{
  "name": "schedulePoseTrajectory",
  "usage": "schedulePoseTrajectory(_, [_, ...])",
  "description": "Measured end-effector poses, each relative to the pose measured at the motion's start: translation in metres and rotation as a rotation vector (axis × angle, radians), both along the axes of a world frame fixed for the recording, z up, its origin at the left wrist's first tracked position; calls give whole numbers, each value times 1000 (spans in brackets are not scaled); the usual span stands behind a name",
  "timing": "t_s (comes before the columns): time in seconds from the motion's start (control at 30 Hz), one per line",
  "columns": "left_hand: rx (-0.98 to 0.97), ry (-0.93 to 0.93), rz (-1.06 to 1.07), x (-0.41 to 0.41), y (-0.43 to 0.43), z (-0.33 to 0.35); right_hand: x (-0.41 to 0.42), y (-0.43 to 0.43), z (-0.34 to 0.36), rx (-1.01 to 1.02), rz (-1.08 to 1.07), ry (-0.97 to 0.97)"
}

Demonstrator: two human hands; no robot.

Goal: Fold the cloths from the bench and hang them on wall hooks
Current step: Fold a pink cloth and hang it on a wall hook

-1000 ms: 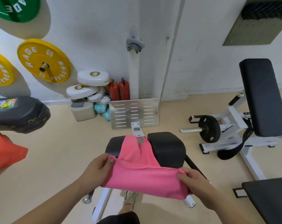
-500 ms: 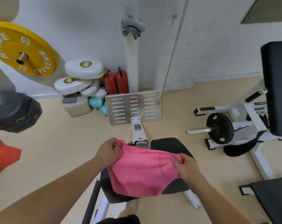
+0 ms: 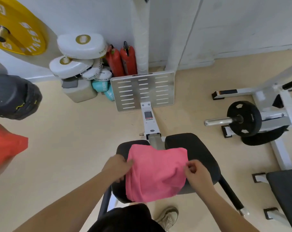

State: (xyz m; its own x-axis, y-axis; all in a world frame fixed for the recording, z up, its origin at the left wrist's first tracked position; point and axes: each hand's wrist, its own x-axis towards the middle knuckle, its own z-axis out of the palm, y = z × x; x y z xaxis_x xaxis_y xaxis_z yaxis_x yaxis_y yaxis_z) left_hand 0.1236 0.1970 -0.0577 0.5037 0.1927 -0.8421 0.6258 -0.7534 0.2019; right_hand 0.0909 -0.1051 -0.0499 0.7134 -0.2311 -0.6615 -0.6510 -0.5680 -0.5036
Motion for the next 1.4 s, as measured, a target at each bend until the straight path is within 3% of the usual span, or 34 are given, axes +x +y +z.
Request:
schedulePoseTrajectory(0.07, [-11, 103, -89, -27, -3, 5, -18, 6, -6, 24, 100, 66])
schedulePoseTrajectory(0.23, [124, 22, -189, -85, -9, 0, -46, 21, -9, 22, 248, 88])
schedulePoseTrajectory(0.43, [-218, -243, 250, -126, -35, 9, -72, 38, -6, 90, 428, 65])
schedulePoseTrajectory(0.6, [-474, -383, 567, -130, -63, 77, -100, 42, 15, 116, 605, -41])
schedulePoseTrajectory(0.77, [-589, -525, 622, -111, -93, 158, -105, 40, 44, 24, 467, -334])
schedulePoseTrajectory(0.9, [-751, -600, 743, -94, -106, 210, -95, 23, 72, 313, 290, -371])
schedulePoseTrajectory(1.03, [-746, -692, 630, -78, -109, 238, -82, -2, 109, 358, 32, -408])
schedulePoseTrajectory(1.17, [-648, -772, 522, -61, -98, 249, -59, -39, 150, 238, -139, -624])
schedulePoseTrajectory(1.27, [-508, -817, 433, -48, -89, 249, -46, -64, 180, 159, -69, -661])
schedulePoseTrajectory(1.4, [-443, -886, 337, -33, -87, 257, -33, -101, 226, 125, 217, -545])
